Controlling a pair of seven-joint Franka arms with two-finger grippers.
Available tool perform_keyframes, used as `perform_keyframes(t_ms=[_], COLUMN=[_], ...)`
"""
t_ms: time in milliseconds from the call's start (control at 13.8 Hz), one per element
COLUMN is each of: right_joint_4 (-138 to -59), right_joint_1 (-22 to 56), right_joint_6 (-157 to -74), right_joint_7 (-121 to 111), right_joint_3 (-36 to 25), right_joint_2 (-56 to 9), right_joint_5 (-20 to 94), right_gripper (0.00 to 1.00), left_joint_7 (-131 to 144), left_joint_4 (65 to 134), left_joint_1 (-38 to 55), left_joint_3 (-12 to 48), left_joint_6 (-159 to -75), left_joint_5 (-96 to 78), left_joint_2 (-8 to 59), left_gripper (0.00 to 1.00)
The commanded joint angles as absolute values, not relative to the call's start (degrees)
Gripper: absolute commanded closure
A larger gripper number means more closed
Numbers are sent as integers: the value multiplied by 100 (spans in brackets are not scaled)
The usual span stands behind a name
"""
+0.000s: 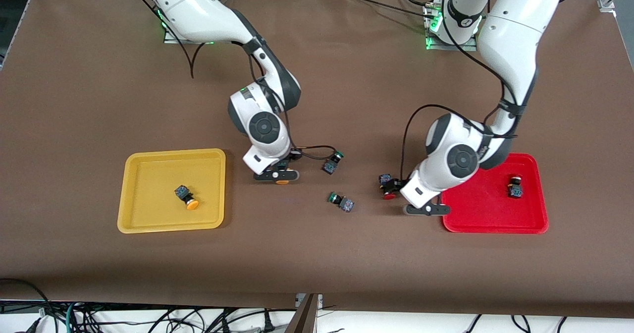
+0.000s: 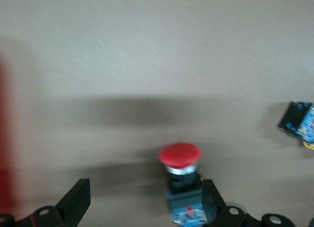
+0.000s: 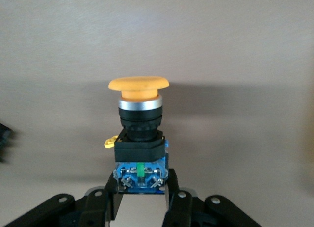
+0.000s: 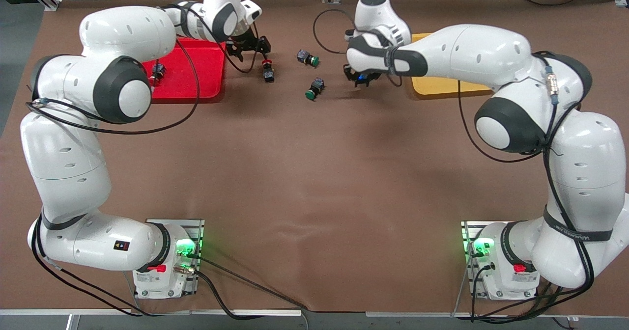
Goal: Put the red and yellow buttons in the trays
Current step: 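Place the orange button in the yellow tray while the left gripper grasps the red button, then carry the red button to the red tray while the right gripper withdraws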
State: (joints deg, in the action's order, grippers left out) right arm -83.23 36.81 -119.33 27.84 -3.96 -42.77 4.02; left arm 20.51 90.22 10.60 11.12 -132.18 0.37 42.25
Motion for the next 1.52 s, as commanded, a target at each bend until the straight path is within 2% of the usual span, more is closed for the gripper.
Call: perform_keyframes(t_ms=[0, 145, 289, 361, 434, 506, 578, 651, 723, 795, 867, 1012, 1157, 1301, 1446], right_joint_4=[-8516, -9067, -9752, -10060, -10333, -10493, -10520, -10486, -10468, -10468, -10442, -10328, -10257, -10318, -10388], right_joint_1=[3674, 3665, 3578, 3438, 3315, 3279, 3244, 3095, 3007, 2997, 2997, 2997, 3049, 3155, 3155], right_joint_6=[-11304, -11319, -11748, -12055, -12302, -12461, -12515, -12524, -12533, -12525, -12464, -12323, -12078, -11963, -11499], right_joint_7=[1762, 962, 311, 47, -69, -270, -429, -448, -457, -474, -553, -484, -125, 87, 88], right_joint_3=[-921, -1308, -1590, -1617, -1617, -1626, -1626, -1626, -1617, -1617, -1626, -1617, -1582, -1564, -1643], right_joint_2=[-3850, -3553, -3271, -3209, -3173, -3147, -3146, -3190, -3199, -3191, -3147, -2998, -2647, -2121, -1392], right_joint_5=[395, 439, 474, 501, 640, 772, 808, 817, 887, 1149, 1351, 1397, 1389, 1336, 1284], right_gripper=[100, 100, 100, 100, 100, 100, 98, 85, 46, 31, 8, 2, 1, 1, 1], left_joint_7=[2398, 2566, 2671, 2689, 2707, 2855, 3039, 3180, 3225, 3217, 3191, 3077, 2605, 1797, 928], left_joint_4=[8965, 8947, 8947, 8947, 8947, 8947, 8947, 8947, 8930, 8886, 8834, 8448, 8201, 8252, 8270], left_joint_1=[1256, 1362, 1432, 1433, 1441, 1459, 1459, 1468, 1468, 1450, 1407, 1293, 1030, 705, 292], left_joint_3=[1002, 993, 976, 976, 976, 976, 984, 984, 984, 984, 976, 976, 976, 976, 984], left_joint_6=[-13280, -13437, -13649, -13693, -13685, -13676, -13676, -13667, -13641, -13597, -13379, -12608, -12026, -11866, -11664], left_joint_5=[114, 132, 350, 508, 597, 606, 615, 615, 615, 615, 615, 624, 624, 624, 624], left_joint_2=[4324, 4368, 4526, 4570, 4570, 4570, 4570, 4562, 4544, 4509, 4465, 4386, 4272, 4140, 4035], left_gripper=[0, 0, 0, 19, 64, 97, 100, 100, 100, 100, 100, 100, 100, 100, 100])
